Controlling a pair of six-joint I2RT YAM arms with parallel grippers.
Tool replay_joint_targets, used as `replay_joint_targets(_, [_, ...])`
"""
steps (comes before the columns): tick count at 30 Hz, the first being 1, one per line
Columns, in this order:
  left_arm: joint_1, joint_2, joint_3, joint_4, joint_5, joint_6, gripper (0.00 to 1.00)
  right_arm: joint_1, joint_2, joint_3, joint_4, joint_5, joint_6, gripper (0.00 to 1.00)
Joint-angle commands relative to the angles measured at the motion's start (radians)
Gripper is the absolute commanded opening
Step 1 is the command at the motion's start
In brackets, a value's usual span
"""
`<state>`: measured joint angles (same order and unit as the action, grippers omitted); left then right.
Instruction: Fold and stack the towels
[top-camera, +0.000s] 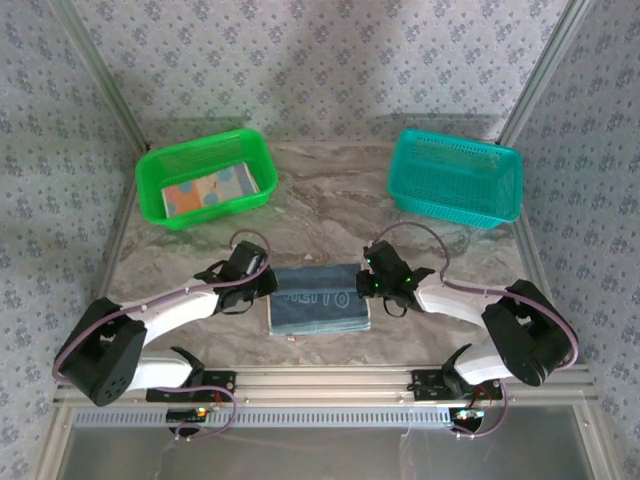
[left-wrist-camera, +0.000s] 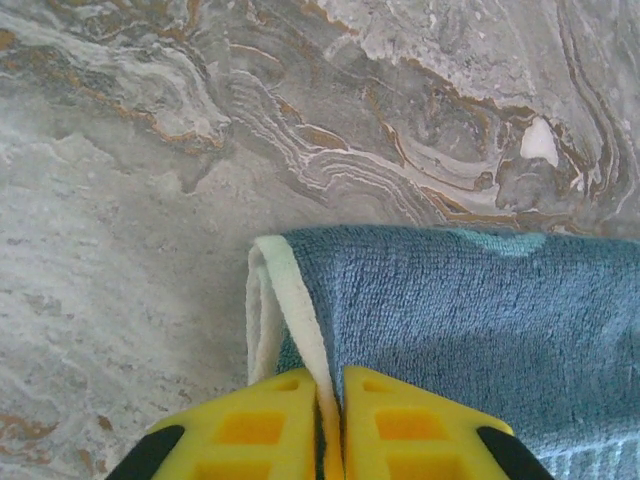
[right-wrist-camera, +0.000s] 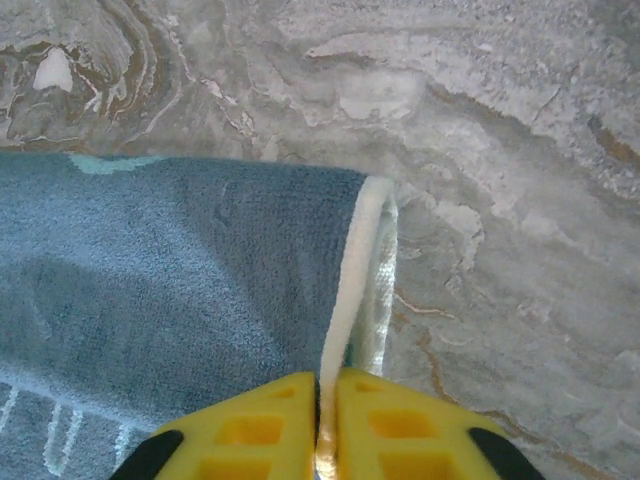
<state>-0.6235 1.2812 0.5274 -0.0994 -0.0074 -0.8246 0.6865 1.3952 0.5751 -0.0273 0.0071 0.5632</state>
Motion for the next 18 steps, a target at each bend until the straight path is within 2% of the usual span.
replay_joint_targets(1, [0.002, -0.017, -0.007, 0.015, 0.014, -0.014, 0.01, -0.004, 0.000, 0.025, -0.013, -0.018, -0.003, 0.04])
replay_joint_targets(2, [0.002, -0.022, -0.005, 0.004, 0.016, -0.017, 0.00, -0.003, -0.005, 0.029, -0.017, -0.019, -0.003, 0.00])
replay_joint_targets(13, [-0.032, -0.218, 0.049, -0.239, -0.039, -0.084, 0.00, -0.003, -0.180, 0.056, -0.190, 0.005, 0.004, 0.00])
replay_joint_targets(18, [-0.083, -0.308, 0.042, -0.339, -0.077, -0.159, 0.00, 0.000, -0.263, 0.043, -0.249, -0.016, 0.025, 0.00])
